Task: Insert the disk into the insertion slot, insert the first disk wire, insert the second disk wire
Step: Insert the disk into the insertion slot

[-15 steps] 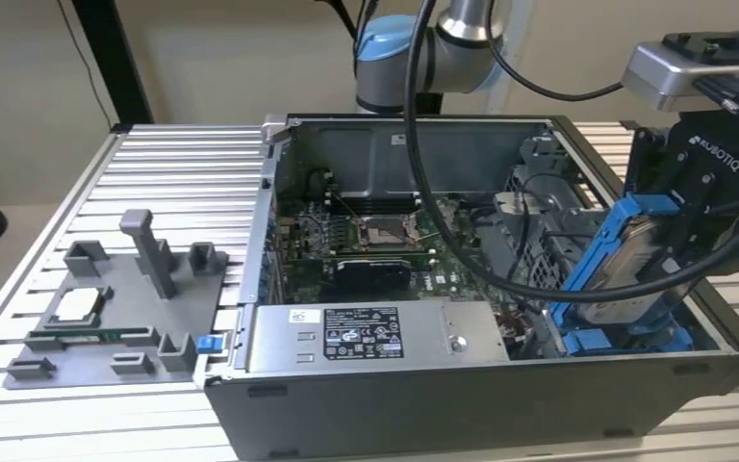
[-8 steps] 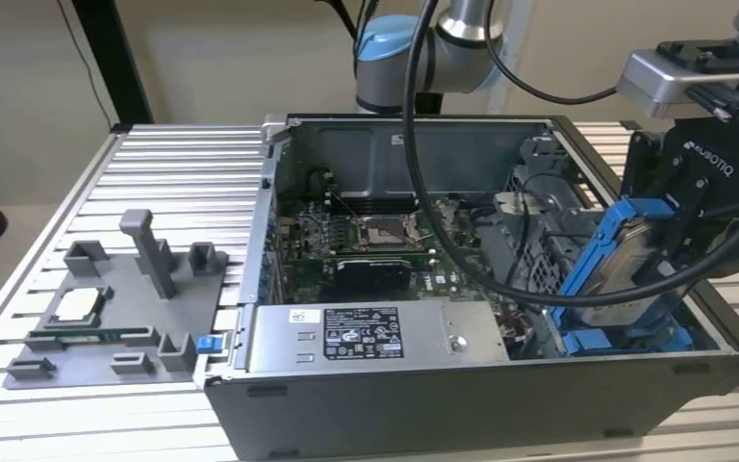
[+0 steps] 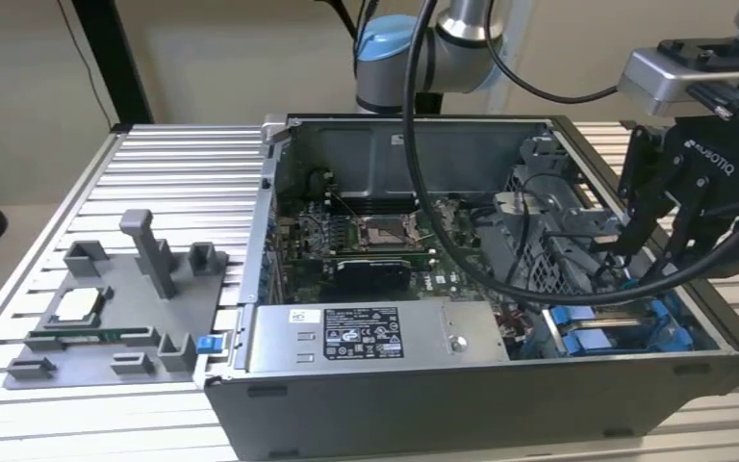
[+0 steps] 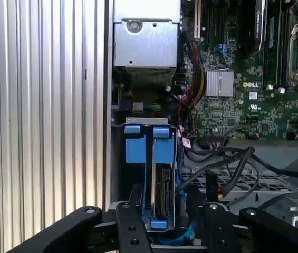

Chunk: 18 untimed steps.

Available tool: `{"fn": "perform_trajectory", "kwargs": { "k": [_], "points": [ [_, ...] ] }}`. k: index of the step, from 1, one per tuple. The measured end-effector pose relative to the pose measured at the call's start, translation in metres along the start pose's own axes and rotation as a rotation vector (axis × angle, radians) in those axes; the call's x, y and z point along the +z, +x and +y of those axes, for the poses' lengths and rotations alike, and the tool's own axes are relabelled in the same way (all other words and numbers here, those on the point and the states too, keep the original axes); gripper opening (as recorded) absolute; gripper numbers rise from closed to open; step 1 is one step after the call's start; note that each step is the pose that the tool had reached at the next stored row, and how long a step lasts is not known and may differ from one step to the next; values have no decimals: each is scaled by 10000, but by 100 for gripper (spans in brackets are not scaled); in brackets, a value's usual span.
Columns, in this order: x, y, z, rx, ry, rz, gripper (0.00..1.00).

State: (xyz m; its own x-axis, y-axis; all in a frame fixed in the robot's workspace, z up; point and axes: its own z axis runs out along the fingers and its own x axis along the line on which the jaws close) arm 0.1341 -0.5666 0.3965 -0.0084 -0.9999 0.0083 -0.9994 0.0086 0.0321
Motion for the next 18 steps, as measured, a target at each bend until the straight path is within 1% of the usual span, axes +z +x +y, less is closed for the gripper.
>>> {"fn": "perform_trajectory", "kwargs": {
  "k": [2, 5, 6, 9, 11, 15, 18],
  "points": [
    [-53, 0, 1, 0, -10, -5, 100],
    [-60, -21, 2, -2, -11, -41, 100],
    [-61, -37, 2, -3, -10, -67, 100],
    [-50, -96, 9, -4, -10, -144, 100],
    [-34, -139, 15, -5, -11, -181, 100],
    [-2, -206, 36, 12, -11, -205, 100],
    [13, -226, 51, 89, -7, -227, 100]
  ]
}}
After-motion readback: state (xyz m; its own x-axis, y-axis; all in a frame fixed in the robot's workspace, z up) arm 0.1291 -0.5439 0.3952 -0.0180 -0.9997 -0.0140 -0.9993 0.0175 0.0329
